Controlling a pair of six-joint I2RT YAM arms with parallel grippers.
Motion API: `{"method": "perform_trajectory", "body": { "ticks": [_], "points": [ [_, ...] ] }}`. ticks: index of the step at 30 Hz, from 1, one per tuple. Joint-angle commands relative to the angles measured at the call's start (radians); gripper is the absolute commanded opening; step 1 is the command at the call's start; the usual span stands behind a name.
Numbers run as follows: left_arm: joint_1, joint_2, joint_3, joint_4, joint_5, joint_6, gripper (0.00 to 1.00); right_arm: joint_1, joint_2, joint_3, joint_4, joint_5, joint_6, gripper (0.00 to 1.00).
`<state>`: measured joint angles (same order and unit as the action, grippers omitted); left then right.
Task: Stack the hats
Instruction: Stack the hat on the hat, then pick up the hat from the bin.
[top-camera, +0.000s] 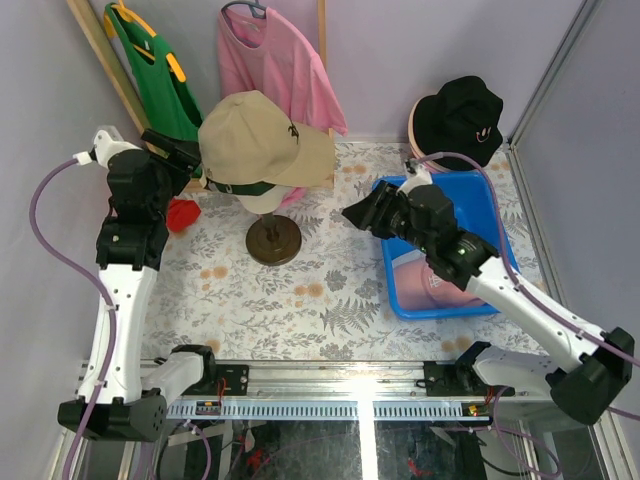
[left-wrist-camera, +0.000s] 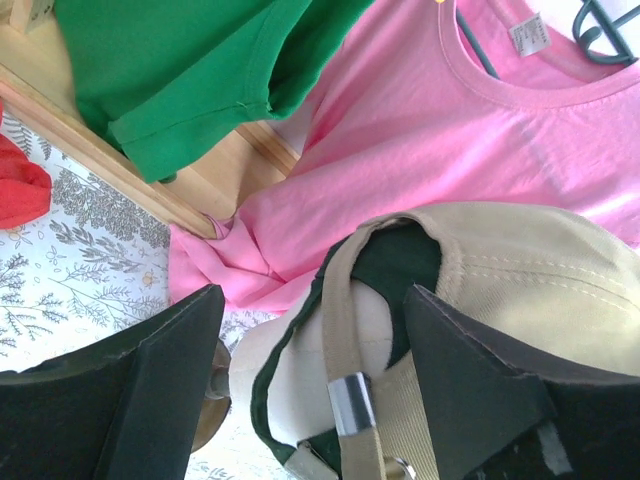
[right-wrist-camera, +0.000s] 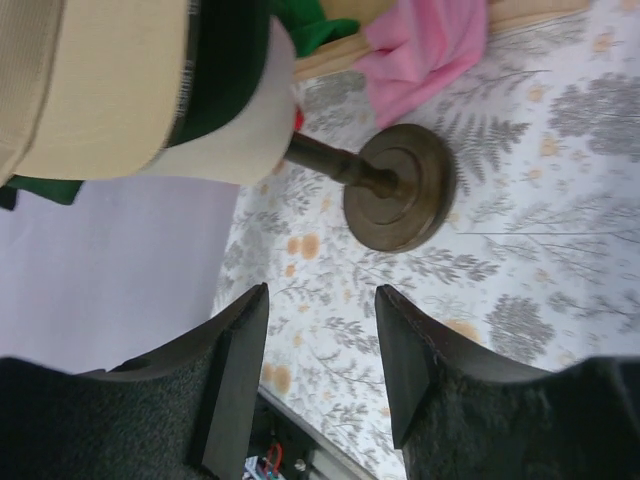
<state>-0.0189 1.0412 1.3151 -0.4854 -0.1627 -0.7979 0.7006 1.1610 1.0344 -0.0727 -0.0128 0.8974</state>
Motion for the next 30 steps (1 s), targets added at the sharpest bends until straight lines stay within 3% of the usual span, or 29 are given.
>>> {"method": "perform_trajectory", "body": {
  "ticks": [1,17,25,30],
  "points": [
    [0.005,-0.029,-0.007,0.029,-0.06,-0.022,0.74,-0.033,-0.082,-0.022,-0.124,0.113,-0.086,0.55],
    [0.005,-0.054,0.102,0.097,-0.173,0.008,0.78,-0.262,-0.31,-0.064,-0.62,0.555,-0.081,0.65],
    [0.005,0.001,0.178,0.108,-0.098,-0.045,0.79,-0.35,-0.361,-0.097,-0.768,0.66,-0.052,0.79],
    [-0.004,0.022,0.21,0.126,-0.061,-0.059,0.79,-0.407,-0.4,-0.154,-0.777,0.643,-0.036,0.8]
  ]
}}
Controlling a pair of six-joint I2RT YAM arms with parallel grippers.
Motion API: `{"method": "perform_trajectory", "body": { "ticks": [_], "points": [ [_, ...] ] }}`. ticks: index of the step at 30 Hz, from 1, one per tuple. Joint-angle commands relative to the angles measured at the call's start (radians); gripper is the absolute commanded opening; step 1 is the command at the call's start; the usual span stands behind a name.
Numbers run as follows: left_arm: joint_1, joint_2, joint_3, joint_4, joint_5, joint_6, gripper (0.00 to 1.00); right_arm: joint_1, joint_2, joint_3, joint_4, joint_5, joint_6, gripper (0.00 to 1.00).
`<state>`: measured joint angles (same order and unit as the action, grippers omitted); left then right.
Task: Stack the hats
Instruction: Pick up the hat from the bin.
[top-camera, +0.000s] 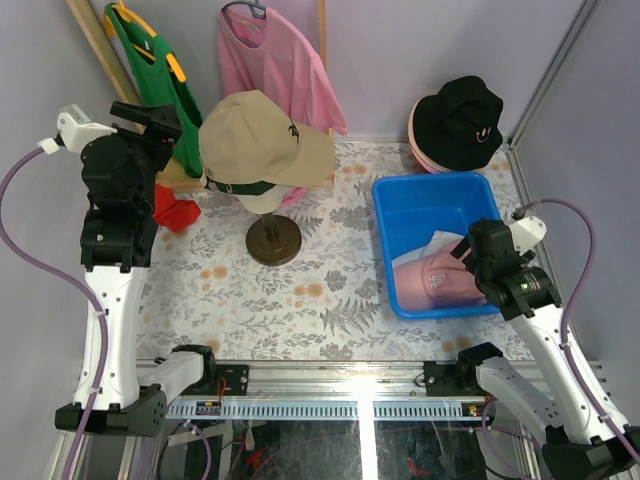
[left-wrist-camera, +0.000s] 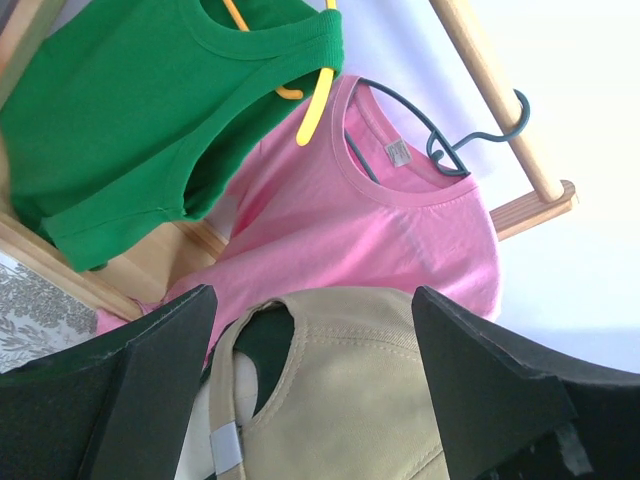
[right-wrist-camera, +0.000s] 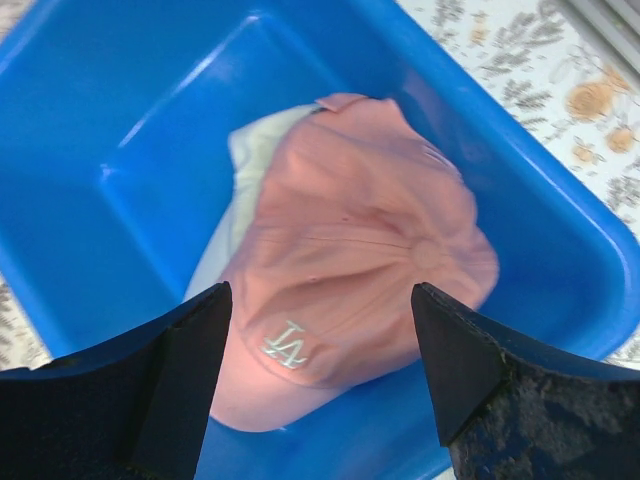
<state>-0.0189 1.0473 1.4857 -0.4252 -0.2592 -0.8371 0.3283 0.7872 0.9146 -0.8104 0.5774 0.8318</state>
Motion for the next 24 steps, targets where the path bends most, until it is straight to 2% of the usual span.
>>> {"method": "perform_trajectory", "body": {
  "ticks": [1,12,19,22,24],
  "points": [
    [-0.005,0.018,0.042,0.068,0.041,-0.018,0.79,-0.043,-0.028,-0.046,-0.039,0.051,0.035,0.8],
    [-0.02,0.017,0.041,0.1,0.09,-0.01,0.8,-0.119,-0.019,-0.134,-0.01,0.048,0.027,0.8],
    [-0.021,0.017,0.032,0.112,0.103,-0.013,0.8,-0.178,-0.02,-0.193,0.069,0.004,-0.004,0.79],
    [-0.021,0.016,0.025,0.115,0.105,-0.016,0.8,-0.199,-0.024,-0.206,0.101,-0.013,-0.016,0.72],
    [-0.021,0.014,0.022,0.115,0.105,-0.014,0.8,-0.202,-0.046,-0.197,0.113,-0.006,-0.028,0.56]
  ]
}}
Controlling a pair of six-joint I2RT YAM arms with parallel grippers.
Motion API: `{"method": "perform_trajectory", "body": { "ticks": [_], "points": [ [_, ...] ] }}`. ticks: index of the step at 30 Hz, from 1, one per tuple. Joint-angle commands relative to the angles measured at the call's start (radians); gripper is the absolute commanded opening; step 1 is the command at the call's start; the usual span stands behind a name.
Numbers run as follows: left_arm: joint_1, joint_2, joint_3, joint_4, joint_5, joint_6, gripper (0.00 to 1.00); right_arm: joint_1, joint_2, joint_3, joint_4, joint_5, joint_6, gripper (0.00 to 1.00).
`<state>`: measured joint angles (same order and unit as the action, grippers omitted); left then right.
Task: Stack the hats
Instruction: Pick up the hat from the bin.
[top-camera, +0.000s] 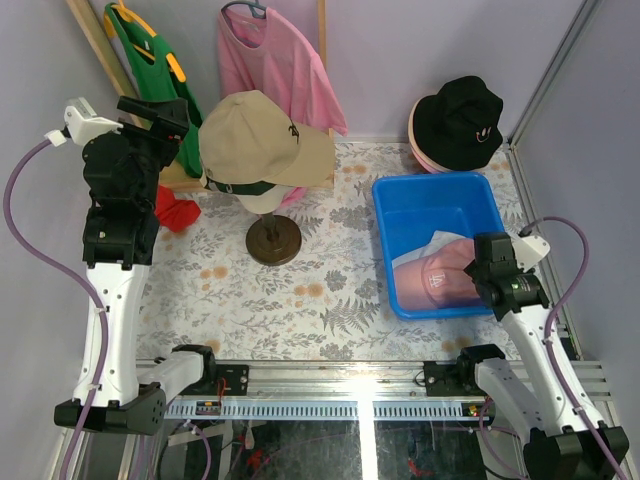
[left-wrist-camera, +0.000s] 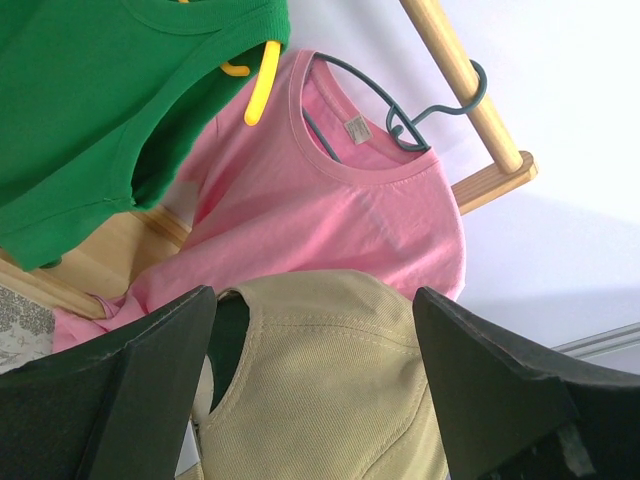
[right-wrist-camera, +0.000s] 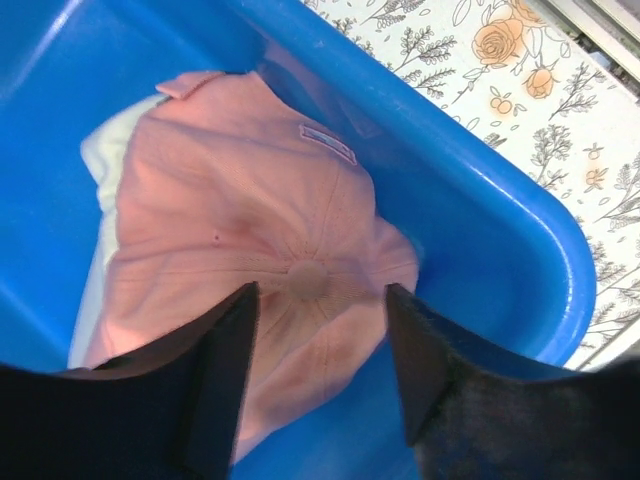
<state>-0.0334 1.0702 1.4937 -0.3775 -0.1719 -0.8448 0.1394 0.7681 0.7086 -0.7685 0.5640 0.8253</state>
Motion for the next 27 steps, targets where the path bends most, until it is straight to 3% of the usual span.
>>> {"method": "perform_trajectory", "body": {
  "ticks": [1,4,6,17,18,22,23,25,27],
  "points": [
    [-0.007,-0.009,0.015,0.068,0.015,-0.006,0.8,-0.014,-0.039,0.02,0.074,0.011,-0.032,0.44],
    [-0.007,-0.006,0.012,0.07,0.012,-0.007,0.8,-0.014,-0.056,0.047,0.089,0.019,-0.061,0.12],
    [-0.007,-0.005,0.01,0.072,0.015,-0.009,0.8,-0.014,-0.047,0.067,0.079,0.016,-0.08,0.01],
    [-0.007,0.001,0.02,0.075,0.022,-0.011,0.8,-0.014,-0.06,0.207,0.052,-0.056,-0.151,0.01],
    [-0.008,0.002,0.018,0.075,0.026,-0.013,0.8,-0.014,-0.063,0.204,0.044,-0.053,-0.154,0.07],
    [-0.007,0.0,0.012,0.075,0.038,-0.016,0.8,-0.015,-0.065,0.133,0.026,-0.045,-0.147,0.61],
    [-0.007,-0.001,0.01,0.075,0.041,-0.015,0.8,-0.015,-0.064,0.117,0.028,-0.038,-0.142,0.71],
    [-0.007,-0.002,0.01,0.075,0.04,-0.014,0.8,-0.014,-0.062,0.091,0.044,-0.027,-0.137,0.84],
    [-0.007,0.0,0.011,0.075,0.043,-0.015,0.8,-0.015,-0.047,0.079,0.066,-0.032,-0.137,0.88]
  ]
}}
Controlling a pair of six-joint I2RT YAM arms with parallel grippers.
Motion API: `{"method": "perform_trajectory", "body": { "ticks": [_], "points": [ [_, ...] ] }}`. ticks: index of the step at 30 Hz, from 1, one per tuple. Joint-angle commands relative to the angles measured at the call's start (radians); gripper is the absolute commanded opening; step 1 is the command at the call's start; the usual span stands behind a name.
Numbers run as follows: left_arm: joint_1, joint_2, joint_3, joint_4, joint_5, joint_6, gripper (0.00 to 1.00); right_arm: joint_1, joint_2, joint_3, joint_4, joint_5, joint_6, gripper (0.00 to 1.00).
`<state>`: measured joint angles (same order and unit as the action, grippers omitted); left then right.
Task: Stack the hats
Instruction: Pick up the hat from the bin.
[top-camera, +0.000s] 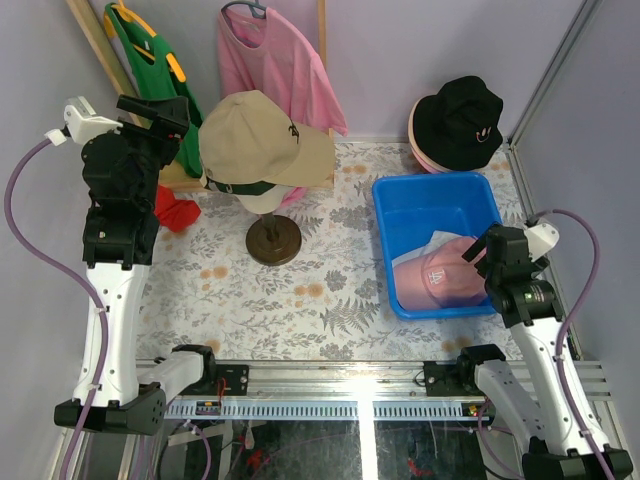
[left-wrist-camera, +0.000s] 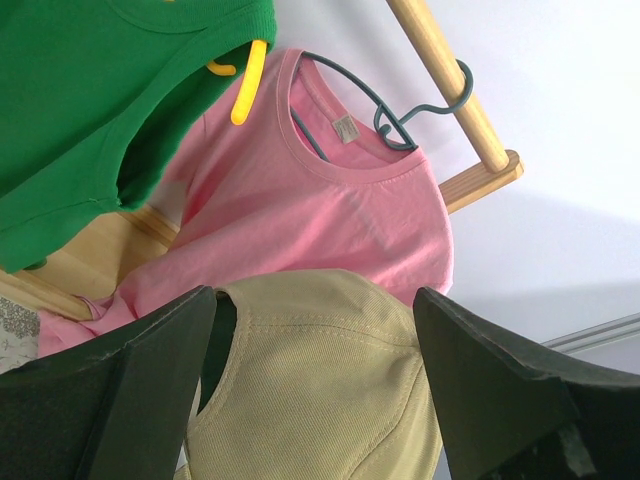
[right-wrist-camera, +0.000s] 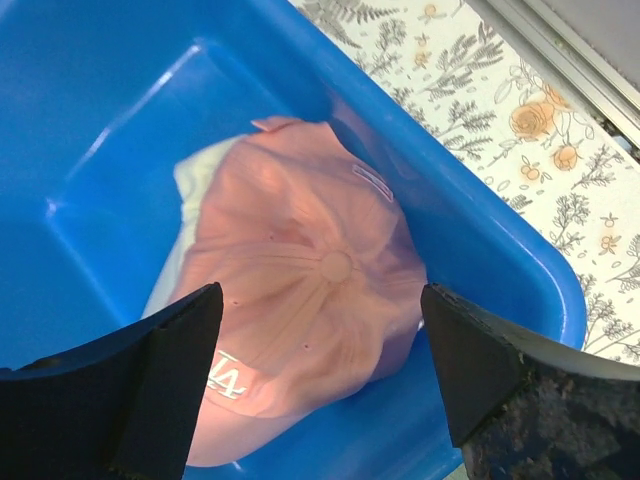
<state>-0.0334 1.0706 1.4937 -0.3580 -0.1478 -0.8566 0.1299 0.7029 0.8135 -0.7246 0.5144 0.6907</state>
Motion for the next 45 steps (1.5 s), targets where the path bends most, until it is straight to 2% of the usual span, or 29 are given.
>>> {"method": "perform_trajectory", "body": {
  "ticks": [1,7,12,15,16,18,20,34,45],
  "points": [
    [-0.007,0.002,0.011,0.056,0.02,-0.004,0.8,-0.007,0.032,-0.03,0.035,0.016,-0.004,0.88],
    [-0.007,0.012,0.013,0.056,0.023,-0.001,0.8,-0.055,0.106,-0.055,0.119,-0.014,-0.018,0.85],
    [-0.008,0.019,0.015,0.05,0.016,0.008,0.8,-0.119,0.134,-0.082,0.178,-0.11,-0.027,0.67],
    [-0.007,0.022,0.013,0.05,0.014,0.009,0.8,-0.123,0.139,-0.085,0.189,-0.142,-0.027,0.51],
    [-0.007,0.022,0.011,0.051,0.014,0.008,0.8,-0.124,0.141,-0.085,0.189,-0.148,-0.026,0.42],
    [-0.007,0.022,0.009,0.051,0.014,0.007,0.8,-0.124,0.139,-0.079,0.189,-0.157,-0.026,0.19],
    [-0.008,0.022,0.009,0.053,0.015,0.007,0.8,-0.124,0.133,-0.061,0.181,-0.166,-0.03,0.01],
    [-0.007,0.035,0.067,0.038,0.027,-0.012,0.8,-0.122,0.104,0.256,0.075,-0.24,-0.038,0.0],
    [-0.008,0.063,0.139,0.036,0.083,-0.025,0.81,-0.122,0.144,0.482,0.153,-0.415,-0.088,0.0]
  ]
}}
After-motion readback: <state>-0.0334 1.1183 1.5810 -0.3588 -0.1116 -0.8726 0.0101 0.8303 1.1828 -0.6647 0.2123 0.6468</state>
